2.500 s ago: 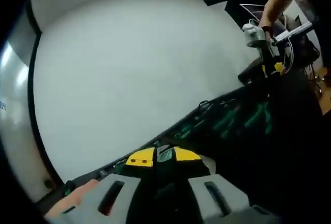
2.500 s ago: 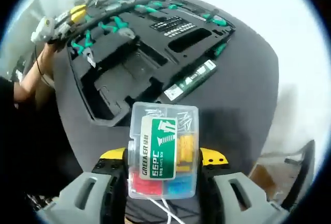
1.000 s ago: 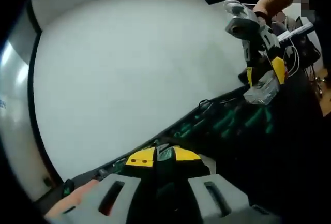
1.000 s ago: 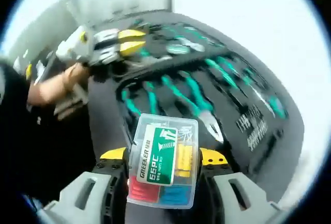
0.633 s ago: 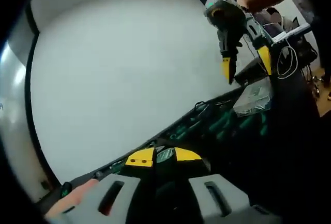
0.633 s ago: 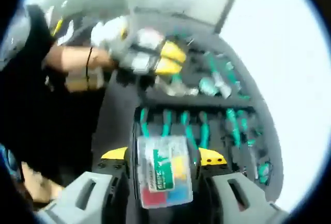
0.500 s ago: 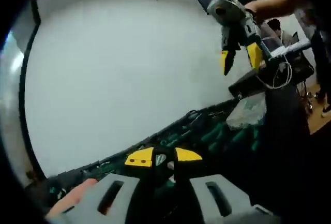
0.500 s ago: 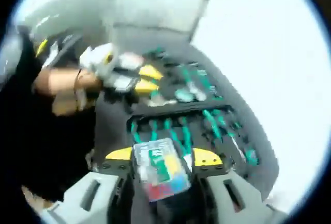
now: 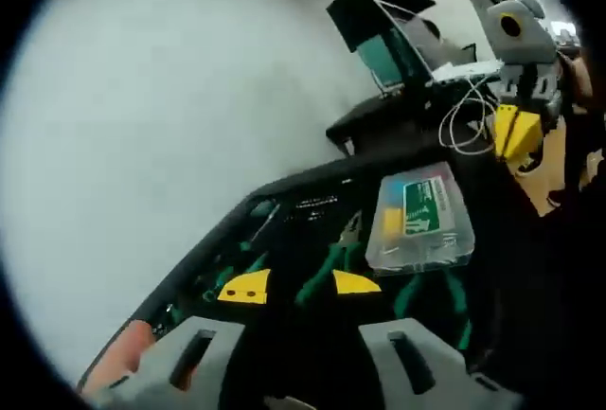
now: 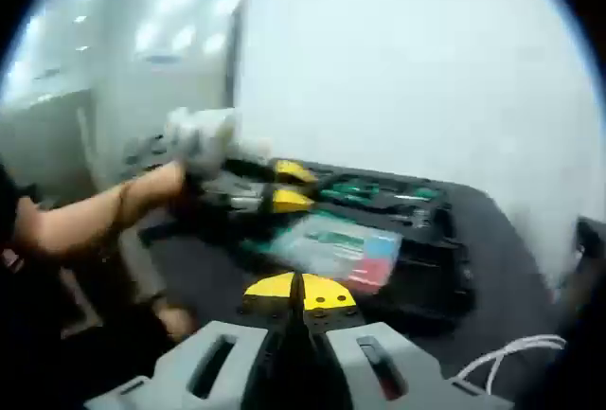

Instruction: Pick up the tools and put them into their designated positions in the toolbox.

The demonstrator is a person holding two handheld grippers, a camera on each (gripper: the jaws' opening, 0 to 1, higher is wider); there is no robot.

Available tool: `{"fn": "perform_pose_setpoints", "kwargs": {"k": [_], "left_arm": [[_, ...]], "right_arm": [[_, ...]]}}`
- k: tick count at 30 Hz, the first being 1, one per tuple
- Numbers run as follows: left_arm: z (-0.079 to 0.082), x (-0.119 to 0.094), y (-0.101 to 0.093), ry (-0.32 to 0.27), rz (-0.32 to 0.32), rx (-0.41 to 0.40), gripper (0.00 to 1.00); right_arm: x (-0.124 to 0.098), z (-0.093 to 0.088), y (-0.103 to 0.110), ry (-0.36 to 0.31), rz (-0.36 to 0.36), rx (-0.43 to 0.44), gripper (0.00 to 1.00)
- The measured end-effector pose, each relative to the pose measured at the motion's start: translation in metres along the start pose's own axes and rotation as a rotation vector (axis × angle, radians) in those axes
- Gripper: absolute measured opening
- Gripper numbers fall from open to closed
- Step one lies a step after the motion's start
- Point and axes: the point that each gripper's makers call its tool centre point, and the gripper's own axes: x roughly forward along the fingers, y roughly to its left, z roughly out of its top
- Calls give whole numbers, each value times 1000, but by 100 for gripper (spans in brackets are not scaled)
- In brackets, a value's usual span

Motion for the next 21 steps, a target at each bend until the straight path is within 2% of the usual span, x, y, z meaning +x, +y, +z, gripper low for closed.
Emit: {"fn": "perform_pose_setpoints", "kwargs": {"k": [1,2,4,5,7,9,10,11,13,14,16,19,20,21], "left_arm": [[2,2,-5,-4,-23,13,25],[4,2,-12,-8,-50,28,25],[2,4,-23,15,-89,31,24],[-1,6,-26,29,-90,39,24],[-3,8,-30,34,-101,40,21],[0,10,-41,26,-130,-22,16],[3,10,-47,24,-150,-13,14],[2,9,-52,42,-152,7,11],[8,8,-59,45,-148,65,10],[10,7,-65,51,-161,77,9],[26,7,-87,-24,-252,78,12],[30,10,-97,-18,-279,117,14],[31,11,-104,-3,-301,144,12],[32,15,-103,10,-290,186,12]], "right_arm": [[4,-1,3,-7,31,43,0],[8,-6,1,9,45,28,0],[14,-9,-11,19,10,-40,0],[17,-10,-12,25,15,-58,0],[22,-12,-13,25,20,-47,0],[29,-10,-16,10,19,-43,0],[30,-9,-20,8,12,-69,0],[30,-9,-28,14,-27,-88,0],[34,-8,-40,27,-35,-125,0],[36,-7,-48,27,-48,-119,0],[37,-7,-61,24,-59,-118,0],[42,-6,-84,22,-86,-111,0],[43,-7,-87,23,-87,-101,0],[43,-8,-91,30,-99,-95,1]]}}
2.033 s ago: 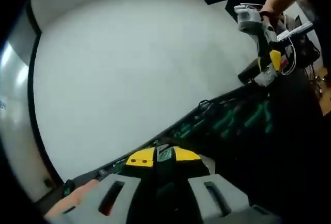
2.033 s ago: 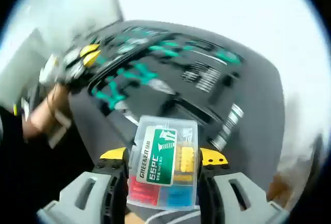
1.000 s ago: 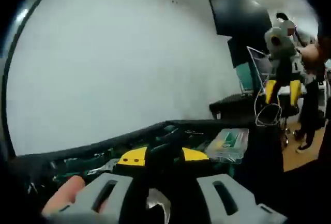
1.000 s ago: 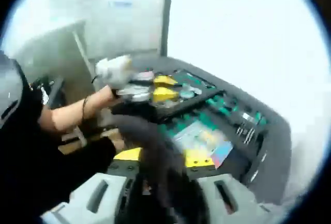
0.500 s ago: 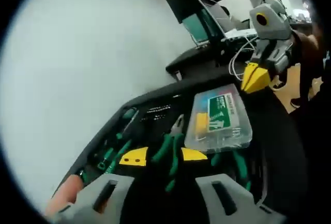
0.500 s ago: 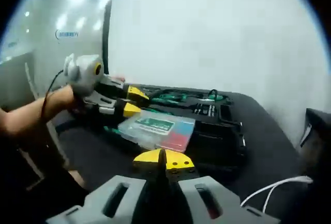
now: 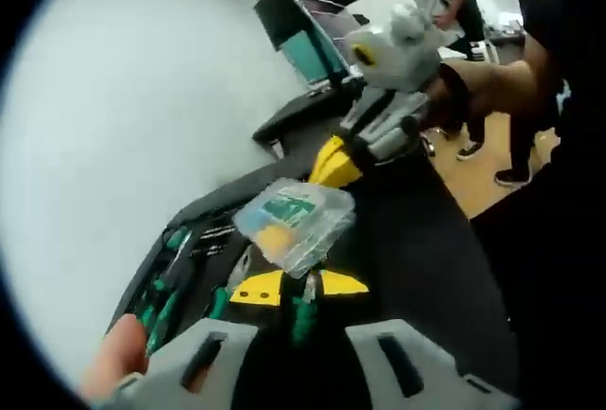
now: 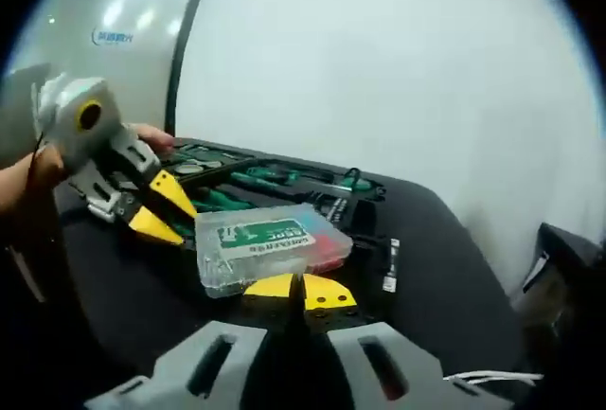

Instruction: Pick up the tools and put them into their designated positions in the toolbox.

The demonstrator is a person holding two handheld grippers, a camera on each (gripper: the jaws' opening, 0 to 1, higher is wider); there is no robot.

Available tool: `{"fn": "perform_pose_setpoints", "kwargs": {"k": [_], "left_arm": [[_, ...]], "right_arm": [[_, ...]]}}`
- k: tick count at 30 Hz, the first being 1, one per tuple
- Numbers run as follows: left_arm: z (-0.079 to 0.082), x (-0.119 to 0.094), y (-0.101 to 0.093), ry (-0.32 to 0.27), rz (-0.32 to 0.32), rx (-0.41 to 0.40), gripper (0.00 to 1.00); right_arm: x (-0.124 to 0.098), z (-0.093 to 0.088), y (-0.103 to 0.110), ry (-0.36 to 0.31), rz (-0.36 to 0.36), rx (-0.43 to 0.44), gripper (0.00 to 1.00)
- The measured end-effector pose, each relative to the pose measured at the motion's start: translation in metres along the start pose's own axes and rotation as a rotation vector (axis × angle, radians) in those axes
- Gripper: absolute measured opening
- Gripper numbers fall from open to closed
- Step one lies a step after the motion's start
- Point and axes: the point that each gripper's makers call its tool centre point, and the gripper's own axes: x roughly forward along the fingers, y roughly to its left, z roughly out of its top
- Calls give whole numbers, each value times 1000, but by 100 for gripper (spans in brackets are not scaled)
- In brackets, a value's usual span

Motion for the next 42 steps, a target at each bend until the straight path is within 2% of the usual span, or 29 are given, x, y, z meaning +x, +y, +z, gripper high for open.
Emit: {"fn": "perform_pose_setpoints", "kwargs": {"k": [3,5,7,9,11,12,14,15,19,20,21,24,25,27,29,30,31,32,33,36,37,38,39,40,41,42], "left_arm": [[8,7,0,1,-13,-5,13],[21,10,-7,-65,-58,-5,13],[26,13,-14,-66,-71,18,13],[26,11,-15,-57,-77,35,13],[24,6,-7,-66,-81,30,13],[26,6,0,-86,-51,0,13],[23,8,8,-79,-14,-48,13],[21,11,9,-74,-17,-40,13],[20,17,3,-55,-25,0,13],[20,18,4,-56,-25,2,13],[21,19,5,-59,-24,6,13],[23,24,4,-73,-56,6,12],[27,26,-3,-75,-81,16,12],[32,32,-15,-63,-111,43,10],[32,44,-14,-48,-112,58,4],[36,47,-15,-54,-106,62,4],[37,45,-16,-22,-98,64,4],[37,44,-18,-5,-119,31,4],[38,43,-17,-12,-118,25,4],[34,36,-17,-14,-122,88,5],[34,34,-7,-11,-100,75,5],[36,30,5,-28,-57,51,5],[37,26,14,-44,-43,39,5],[36,25,22,-54,-35,25,5],[32,26,32,-36,-11,8,4],[26,30,38,-4,-5,2,4]], "right_arm": [[-4,-2,-5,16,-34,-28,1],[-4,-3,-16,34,-68,-50,1],[-5,-5,-27,59,-98,-94,1],[-4,-2,-32,61,-104,-88,2],[-7,-2,-35,69,-118,-96,2],[-8,-1,-36,68,-125,-99,2],[-7,-2,-37,88,-132,-136,2],[-2,-2,-41,105,-140,-178,2],[6,5,-37,95,-122,-169,3],[5,6,-35,86,-116,-155,3],[2,12,-37,47,-128,-123,4],[-14,23,-52,-64,-213,9,4],[-22,22,-59,-83,-248,59,4],[-36,21,-71,-97,-295,104,4],[-40,26,-83,-140,-326,157,4],[-43,26,-85,-143,-325,152,4],[-43,26,-85,-143,-323,149,4],[-43,25,-85,-143,-321,150,4],[-41,24,-83,-141,-315,153,4],[-36,23,-77,-137,-290,147,4],[-34,26,-72,-150,-269,150,5],[-32,30,-64,-172,-236,164,4],[-30,34,-53,-188,-194,186,4],[-28,41,-40,-216,-141,247,3],[-26,46,-23,-221,-75,330,2],[-24,47,-6,-205,-9,371,1]]}}
